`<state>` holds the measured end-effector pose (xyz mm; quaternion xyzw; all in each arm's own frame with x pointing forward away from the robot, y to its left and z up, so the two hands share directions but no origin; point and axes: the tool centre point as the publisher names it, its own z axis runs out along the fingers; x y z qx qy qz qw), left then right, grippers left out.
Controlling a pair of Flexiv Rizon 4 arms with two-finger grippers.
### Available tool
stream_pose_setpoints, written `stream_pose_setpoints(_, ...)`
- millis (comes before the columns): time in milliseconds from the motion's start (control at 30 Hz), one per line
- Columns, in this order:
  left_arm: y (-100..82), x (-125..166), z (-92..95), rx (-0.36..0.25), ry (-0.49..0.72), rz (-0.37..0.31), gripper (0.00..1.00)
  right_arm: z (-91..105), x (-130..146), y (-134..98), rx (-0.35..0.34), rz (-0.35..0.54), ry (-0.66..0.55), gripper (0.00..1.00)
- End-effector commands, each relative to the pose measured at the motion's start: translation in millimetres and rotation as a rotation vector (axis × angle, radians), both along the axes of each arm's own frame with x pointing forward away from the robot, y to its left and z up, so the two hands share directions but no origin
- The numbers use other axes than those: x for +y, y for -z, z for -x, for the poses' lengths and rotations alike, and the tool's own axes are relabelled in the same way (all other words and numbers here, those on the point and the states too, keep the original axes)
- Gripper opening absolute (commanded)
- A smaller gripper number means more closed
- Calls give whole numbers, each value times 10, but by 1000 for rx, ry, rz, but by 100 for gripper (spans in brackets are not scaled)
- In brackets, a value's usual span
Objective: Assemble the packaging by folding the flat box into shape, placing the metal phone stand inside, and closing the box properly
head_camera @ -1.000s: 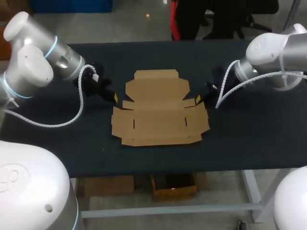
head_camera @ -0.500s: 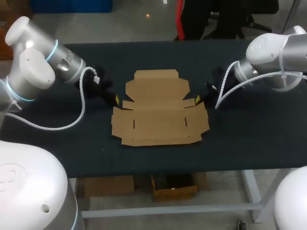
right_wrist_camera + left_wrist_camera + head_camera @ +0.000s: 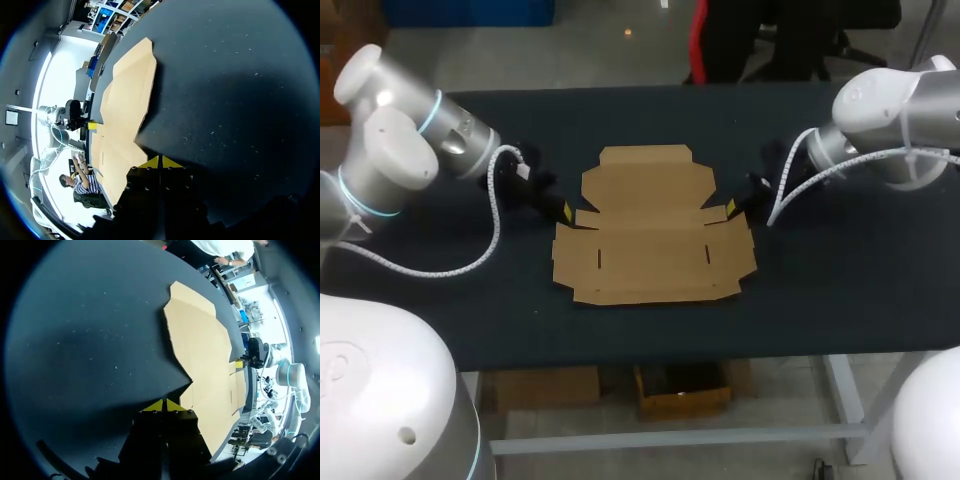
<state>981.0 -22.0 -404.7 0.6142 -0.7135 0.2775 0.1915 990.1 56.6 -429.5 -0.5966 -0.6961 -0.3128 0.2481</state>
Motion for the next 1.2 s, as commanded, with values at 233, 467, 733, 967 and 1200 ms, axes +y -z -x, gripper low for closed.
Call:
stream_pose_setpoints(233, 57, -46, -10, 18, -5, -6, 0, -31, 23, 64, 14, -10, -7, 0)
stream_pose_setpoints(467, 102, -61, -9, 29, -4, -9, 0, -22, 27, 92, 20, -14, -5, 0)
stream_pose_setpoints(733, 152, -66, 0, 43, -6, -4, 0, -24, 19, 145, 32, -28, 6, 0)
stream_pose_setpoints(967, 151, -74, 12, 49, -6, -9, 0, -24, -4, 143, 37, -32, 16, 0)
stream_pose_setpoints(1200, 151, -112, 18, 48, -3, -7, 0, -52, 27, 141, 39, -44, 19, 0)
